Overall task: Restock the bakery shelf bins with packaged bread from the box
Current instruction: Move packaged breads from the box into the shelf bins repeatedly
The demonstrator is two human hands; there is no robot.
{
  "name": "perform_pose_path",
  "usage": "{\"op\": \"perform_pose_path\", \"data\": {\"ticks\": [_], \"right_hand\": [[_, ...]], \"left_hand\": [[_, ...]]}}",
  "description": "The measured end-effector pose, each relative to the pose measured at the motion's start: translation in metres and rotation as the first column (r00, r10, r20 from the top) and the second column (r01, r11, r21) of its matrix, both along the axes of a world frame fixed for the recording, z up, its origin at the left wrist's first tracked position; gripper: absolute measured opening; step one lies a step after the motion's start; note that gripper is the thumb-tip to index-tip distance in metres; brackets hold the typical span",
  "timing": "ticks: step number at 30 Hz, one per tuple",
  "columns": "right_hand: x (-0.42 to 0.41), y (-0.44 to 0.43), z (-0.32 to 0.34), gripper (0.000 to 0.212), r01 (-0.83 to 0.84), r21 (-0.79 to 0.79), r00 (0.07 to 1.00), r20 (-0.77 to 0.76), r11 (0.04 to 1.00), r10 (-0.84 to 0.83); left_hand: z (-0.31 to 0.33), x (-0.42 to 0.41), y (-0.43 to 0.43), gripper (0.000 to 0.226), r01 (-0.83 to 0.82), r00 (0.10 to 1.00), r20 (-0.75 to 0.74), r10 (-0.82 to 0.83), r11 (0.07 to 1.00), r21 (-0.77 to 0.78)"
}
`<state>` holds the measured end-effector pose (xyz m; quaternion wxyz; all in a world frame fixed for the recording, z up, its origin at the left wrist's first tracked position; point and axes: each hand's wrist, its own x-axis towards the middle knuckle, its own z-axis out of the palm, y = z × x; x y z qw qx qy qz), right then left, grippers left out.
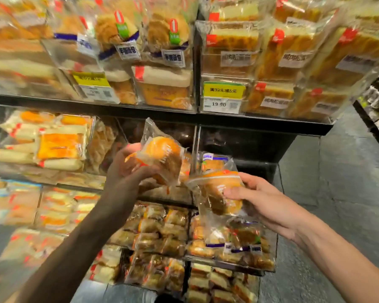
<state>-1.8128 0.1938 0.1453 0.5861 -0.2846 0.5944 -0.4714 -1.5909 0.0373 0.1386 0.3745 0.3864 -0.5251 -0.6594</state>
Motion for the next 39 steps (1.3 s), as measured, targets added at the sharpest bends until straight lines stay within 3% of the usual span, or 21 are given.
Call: {"op": "perform_pose_path", "data": {"ticks": [4,7,12,14,17,18,21,23,26,32,35,37,39], "right_hand": [[0.036,-0.032,-0.003,0.037,0.097,-0.006,0.994,-0.053,0.995,-0.097],[0.069,-0.059,-0.012,0.030,0.194,-0.011,0.977,-0.090,0.981,-0.194],[0.112,-0.098,-0.026,0.041,0.271,-0.054,0.926,-0.256,0.961,-0.276],[0.120,-0.109,-0.029,0.046,0.294,-0.056,0.911,-0.286,0.954,-0.297],[0.125,-0.123,-0.034,0.050,0.341,-0.068,0.876,-0.339,0.938,-0.343],[0.125,-0.127,-0.034,0.050,0.363,-0.075,0.862,-0.352,0.929,-0.365],[0.125,-0.136,-0.036,0.051,0.396,-0.086,0.827,-0.400,0.914,-0.396],[0.123,-0.139,-0.037,0.052,0.394,-0.089,0.820,-0.417,0.915,-0.393],[0.122,-0.143,-0.038,0.053,0.373,-0.089,0.825,-0.424,0.924,-0.373],[0.124,-0.153,-0.039,0.050,0.363,-0.093,0.822,-0.437,0.927,-0.366],[0.124,-0.162,-0.041,0.052,0.358,-0.078,0.830,-0.431,0.931,-0.355],[0.126,-0.166,-0.043,0.053,0.361,-0.069,0.835,-0.420,0.930,-0.355],[0.127,-0.170,-0.046,0.054,0.364,-0.064,0.835,-0.420,0.929,-0.356]], "left_hand": [[-0.021,0.044,-0.035,0.057,-0.057,0.998,0.004,0.057,0.996,0.071],[-0.033,0.077,-0.066,0.038,-0.056,0.995,0.087,0.055,0.998,0.015],[-0.030,0.116,-0.119,0.044,0.109,0.906,0.418,0.067,0.917,-0.383],[-0.025,0.112,-0.138,0.043,0.203,0.871,0.488,0.055,0.865,-0.460],[-0.028,0.086,-0.171,0.027,0.328,0.818,0.558,0.139,0.685,-0.651],[-0.032,0.074,-0.183,0.029,0.345,0.806,0.576,0.138,0.680,-0.647],[-0.045,0.040,-0.215,0.030,0.329,0.716,0.698,-0.001,0.883,-0.336],[-0.056,0.022,-0.226,0.029,0.296,0.689,0.724,-0.044,0.928,-0.225],[-0.070,0.005,-0.235,0.040,0.252,0.664,0.745,-0.054,0.955,-0.155],[-0.099,-0.010,-0.249,0.055,0.280,0.454,0.891,0.003,0.949,-0.146],[-0.102,-0.016,-0.245,0.062,0.414,0.296,0.947,0.125,0.877,-0.245],[-0.107,-0.016,-0.240,0.062,0.589,0.179,0.937,0.299,0.730,-0.346],[-0.111,-0.018,-0.241,0.059,0.716,0.150,0.901,0.407,0.583,-0.383]]}}
